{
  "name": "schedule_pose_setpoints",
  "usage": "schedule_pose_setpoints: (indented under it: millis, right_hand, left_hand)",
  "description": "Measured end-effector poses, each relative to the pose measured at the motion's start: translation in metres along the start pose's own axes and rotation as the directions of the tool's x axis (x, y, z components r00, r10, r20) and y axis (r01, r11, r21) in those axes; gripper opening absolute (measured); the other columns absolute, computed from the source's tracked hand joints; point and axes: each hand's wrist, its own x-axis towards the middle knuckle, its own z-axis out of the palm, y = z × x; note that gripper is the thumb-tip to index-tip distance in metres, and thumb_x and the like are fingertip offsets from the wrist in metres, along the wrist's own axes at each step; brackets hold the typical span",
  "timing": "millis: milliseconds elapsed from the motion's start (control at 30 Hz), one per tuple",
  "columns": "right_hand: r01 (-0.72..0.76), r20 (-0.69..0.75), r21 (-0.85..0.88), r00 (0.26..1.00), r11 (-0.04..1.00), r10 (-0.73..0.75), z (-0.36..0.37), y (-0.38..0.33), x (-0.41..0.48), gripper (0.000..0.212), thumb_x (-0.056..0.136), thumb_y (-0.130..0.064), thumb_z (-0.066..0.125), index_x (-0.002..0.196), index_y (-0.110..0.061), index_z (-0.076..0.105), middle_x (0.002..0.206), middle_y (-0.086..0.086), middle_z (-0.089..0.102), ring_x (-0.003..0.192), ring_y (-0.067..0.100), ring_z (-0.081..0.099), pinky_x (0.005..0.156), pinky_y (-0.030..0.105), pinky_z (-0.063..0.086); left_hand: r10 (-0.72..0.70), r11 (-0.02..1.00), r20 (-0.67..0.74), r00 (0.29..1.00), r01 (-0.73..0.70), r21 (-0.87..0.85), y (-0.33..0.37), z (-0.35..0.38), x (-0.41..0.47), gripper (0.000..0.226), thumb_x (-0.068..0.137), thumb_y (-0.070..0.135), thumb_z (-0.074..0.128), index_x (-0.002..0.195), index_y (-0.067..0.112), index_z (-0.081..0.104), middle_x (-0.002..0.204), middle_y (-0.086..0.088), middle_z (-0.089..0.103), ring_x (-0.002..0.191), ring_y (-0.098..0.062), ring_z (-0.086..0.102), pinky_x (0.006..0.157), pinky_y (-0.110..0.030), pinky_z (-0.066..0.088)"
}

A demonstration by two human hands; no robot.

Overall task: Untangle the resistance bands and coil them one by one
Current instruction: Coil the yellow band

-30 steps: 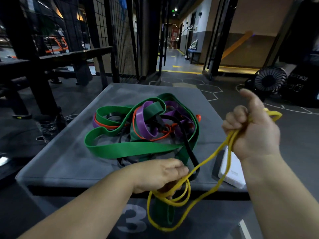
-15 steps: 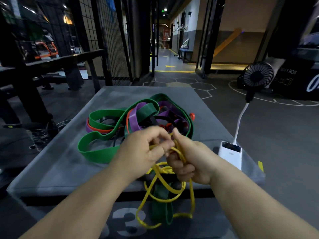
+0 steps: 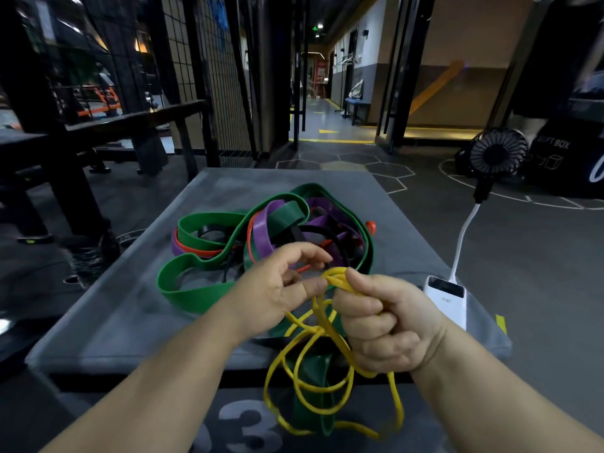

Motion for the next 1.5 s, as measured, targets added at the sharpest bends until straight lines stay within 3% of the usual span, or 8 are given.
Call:
schedule_pose_setpoints:
  millis: [367,633,733,867,1033,1167,1267,1500]
  right_hand:
    - [0.057,-0.122,-0.051,0.991,0.997,-0.063,-0.004,0.004,0.003,0.039,0.095,-0.046,0.055,0.065,-0.024,0.042,0.056,-0.009,0.048,0.050,0.005,0.058,0.053,0.020,0.051]
    - [0.171,-0.015,-0.229,0.984,0.958,-0.179,0.006,-0.001,-0.001,0.034,0.093,-0.033,0.060,0.064,-0.016,0.066,0.088,0.004,0.062,0.063,0.003,0.056,0.037,0.018,0.022]
    - [0.271,0.021,-0.206,0.962,0.940,-0.273,0.010,-0.002,0.002,0.042,0.098,-0.030,0.052,0.058,-0.015,0.049,0.072,0.001,0.054,0.056,0.005,0.055,0.057,0.021,0.043]
    - [0.455,0.034,-0.218,0.888,0.863,-0.459,0.011,-0.006,0.003,0.043,0.099,-0.033,0.047,0.059,-0.018,0.048,0.068,-0.001,0.059,0.065,0.011,0.062,0.077,0.037,0.034]
    - [0.563,0.017,0.039,0.826,0.825,-0.564,0.018,-0.014,-0.004,0.022,0.098,-0.017,0.051,0.103,0.000,0.065,0.071,0.006,0.058,0.050,0.012,0.046,0.067,0.029,0.045]
    - [0.603,-0.042,0.013,0.797,0.798,-0.602,0.019,-0.012,-0.003,0.060,0.098,-0.005,0.049,0.152,-0.016,0.025,0.066,0.006,0.056,0.041,0.005,0.039,0.048,0.021,0.038]
    - [0.644,-0.050,0.052,0.765,0.763,-0.642,0.017,-0.018,-0.004,0.071,0.100,-0.007,0.045,0.155,-0.031,0.008,0.077,0.011,0.061,0.041,0.006,0.039,0.043,0.020,0.034]
    - [0.760,-0.132,0.032,0.647,0.649,-0.751,0.013,-0.045,-0.035,0.044,0.103,-0.020,0.042,0.145,-0.029,0.030,0.073,0.013,0.059,0.049,0.014,0.041,0.052,0.029,0.043]
  left_hand:
    - [-0.064,0.983,-0.024,0.998,0.059,-0.174,0.012,0.017,-0.005,0.022,0.089,0.038,0.055,0.087,0.017,0.059,0.062,0.007,0.052,0.060,-0.007,0.051,0.060,-0.023,0.043]
    - [-0.097,0.932,0.001,0.995,0.091,-0.351,0.012,0.029,-0.004,0.026,0.088,0.043,0.062,0.087,0.018,0.059,0.079,-0.013,0.047,0.067,-0.019,0.045,0.056,-0.018,0.041]
    - [-0.049,0.910,0.077,0.996,0.076,-0.408,0.007,0.031,-0.002,0.043,0.070,0.061,0.074,0.086,0.023,0.062,0.070,-0.007,0.047,0.058,-0.012,0.044,0.050,-0.019,0.036]
    - [-0.021,0.896,0.131,0.991,0.077,-0.438,0.009,0.027,0.000,0.032,0.081,0.047,0.070,0.091,0.018,0.062,0.069,0.006,0.063,0.057,-0.004,0.057,0.051,-0.015,0.044]
    - [-0.095,0.929,0.187,0.978,0.155,-0.336,0.009,0.029,-0.001,0.014,0.089,0.021,0.063,0.101,0.014,0.058,0.082,0.003,0.062,0.072,-0.006,0.061,0.062,-0.019,0.049]
    - [-0.139,0.900,0.200,0.970,0.208,-0.383,0.008,0.034,-0.002,0.017,0.087,0.031,0.058,0.096,0.017,0.061,0.076,0.001,0.063,0.068,-0.012,0.061,0.060,-0.022,0.050]
    - [-0.154,0.918,0.209,0.966,0.218,-0.330,0.006,0.036,-0.005,0.024,0.088,0.041,0.052,0.089,0.019,0.061,0.070,-0.001,0.062,0.064,-0.016,0.062,0.065,-0.024,0.051]
    - [-0.271,0.949,0.170,0.948,0.233,0.211,-0.007,0.025,0.001,0.018,0.097,0.024,0.056,0.079,0.024,0.053,0.073,0.006,0.065,0.082,-0.020,0.065,0.087,-0.042,0.050]
